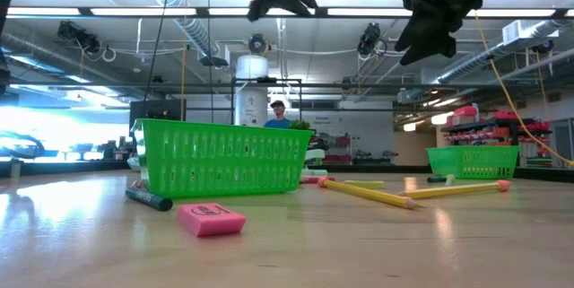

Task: Sort crayons/erasers/pens/pencils in bins
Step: Put the top right red crayon into the top left green bin

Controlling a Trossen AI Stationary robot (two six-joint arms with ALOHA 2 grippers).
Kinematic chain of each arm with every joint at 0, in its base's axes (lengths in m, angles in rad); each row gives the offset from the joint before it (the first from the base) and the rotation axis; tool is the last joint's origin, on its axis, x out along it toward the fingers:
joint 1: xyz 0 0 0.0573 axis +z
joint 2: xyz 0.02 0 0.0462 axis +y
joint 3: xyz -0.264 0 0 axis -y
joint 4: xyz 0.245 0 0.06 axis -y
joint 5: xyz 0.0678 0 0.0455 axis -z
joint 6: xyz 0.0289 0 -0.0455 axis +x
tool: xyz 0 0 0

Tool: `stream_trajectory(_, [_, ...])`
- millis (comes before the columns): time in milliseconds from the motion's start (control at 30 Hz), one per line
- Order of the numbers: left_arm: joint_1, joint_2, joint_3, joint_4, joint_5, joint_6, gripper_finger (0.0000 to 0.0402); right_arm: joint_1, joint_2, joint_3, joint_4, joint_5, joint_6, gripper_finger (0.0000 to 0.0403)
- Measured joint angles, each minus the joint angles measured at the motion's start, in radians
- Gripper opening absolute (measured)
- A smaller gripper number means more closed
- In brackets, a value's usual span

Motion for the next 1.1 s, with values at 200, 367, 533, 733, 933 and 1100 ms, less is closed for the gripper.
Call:
stream_trajectory(200, [-0.003,0.083,0.0,0.054,0.042,0.06,0.0101,0.0,0.0,0.0,-0.013,0.0,0.0,0.0211])
stream_trajectory(367, [0.004,0.145,0.0,0.055,0.049,0.072,0.0103,0.0,0.0,0.0,-0.024,0.0,0.008,0.0211])
stream_trajectory(533, [0.006,0.218,0.0,0.029,0.112,0.116,0.0105,0.0,0.0,0.0,-0.024,0.0,0.044,0.0211])
stream_trajectory(733, [0.003,0.316,0.0,-0.002,0.136,0.158,0.0106,0.002,0.0,0.0,-0.041,-0.009,0.122,0.0211])
stream_trajectory(933, [-0.002,0.383,0.0,-0.044,0.162,0.184,0.0107,0.002,-0.02,0.0,-0.131,-0.084,0.198,0.0211])
stream_trajectory(1100, [-0.014,0.385,0.0,-0.085,0.155,0.195,0.0107,0.002,-0.066,0.0,-0.149,-0.099,0.201,0.0211])
